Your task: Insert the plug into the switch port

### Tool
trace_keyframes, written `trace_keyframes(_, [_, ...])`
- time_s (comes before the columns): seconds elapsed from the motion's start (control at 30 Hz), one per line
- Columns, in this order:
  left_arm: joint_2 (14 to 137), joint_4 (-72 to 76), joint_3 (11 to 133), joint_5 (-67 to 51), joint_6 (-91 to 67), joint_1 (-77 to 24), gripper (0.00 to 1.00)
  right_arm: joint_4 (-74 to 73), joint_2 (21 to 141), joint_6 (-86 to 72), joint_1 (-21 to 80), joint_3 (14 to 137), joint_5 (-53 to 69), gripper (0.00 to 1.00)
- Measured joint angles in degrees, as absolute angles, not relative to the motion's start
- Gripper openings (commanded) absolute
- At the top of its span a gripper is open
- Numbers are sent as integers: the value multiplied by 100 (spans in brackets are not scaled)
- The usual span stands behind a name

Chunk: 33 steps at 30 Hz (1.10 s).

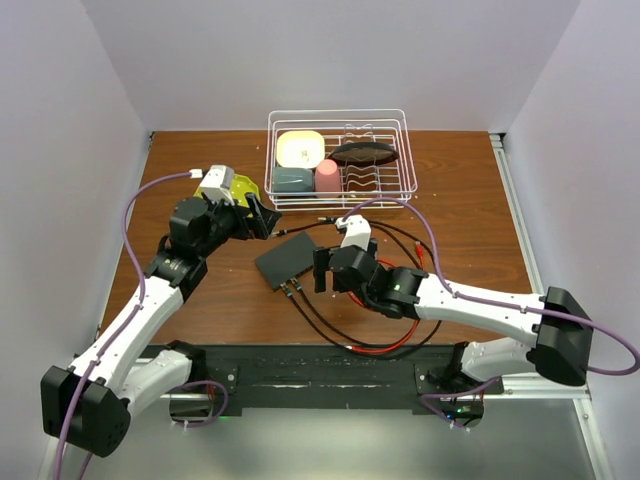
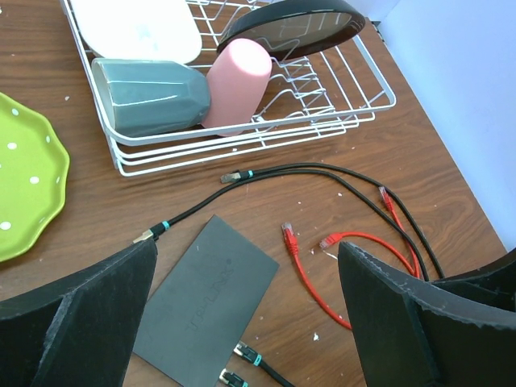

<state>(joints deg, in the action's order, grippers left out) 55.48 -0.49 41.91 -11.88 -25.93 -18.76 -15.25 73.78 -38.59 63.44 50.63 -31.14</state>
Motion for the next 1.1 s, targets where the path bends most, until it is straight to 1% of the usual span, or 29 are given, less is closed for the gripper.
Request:
trace_keyframes(0.23, [5544,-235,4278,-1192,-2585,-1876,99,-1594,7701,-3859,6344,5214,-3253,96])
trace_keyframes(0.37, [5557,-235,4287,-1201,-2585,-1876,98,-1767,8029,-3885,6305,5439,-3415,92])
trace_keyframes(0.6, [5627,-276,4307,-1221,-2552,-1876,97,-1841,8630,-3865,5684,5813,-3341,84])
trace_keyframes(0.67, [5627,-285,4309,-1221,-2521,-1876,97,-1831,8847,-3833,5509,5898,-3319,71])
trace_keyframes(0.73, [5627,-336,4322,-1216,-2471,-1876,97,-1789,9133,-3776,5369,6016,-3256,65])
trace_keyframes(0.9, [5631,-390,4327,-1199,-2414,-1876,97,-1643,9839,-3717,5157,6235,-3129,62])
trace_keyframes(0.93, [5642,-408,4331,-1184,-2381,-1876,97,-1623,9963,-3708,5124,6272,-3085,59])
trace_keyframes(0.97, [5660,-427,4335,-1170,-2346,-1876,97,-1616,10103,-3706,5089,6318,-3046,53])
trace_keyframes(1.1, [5736,-445,4340,-1149,-2287,-1876,97,-1559,10519,-3710,4958,6493,-2985,49])
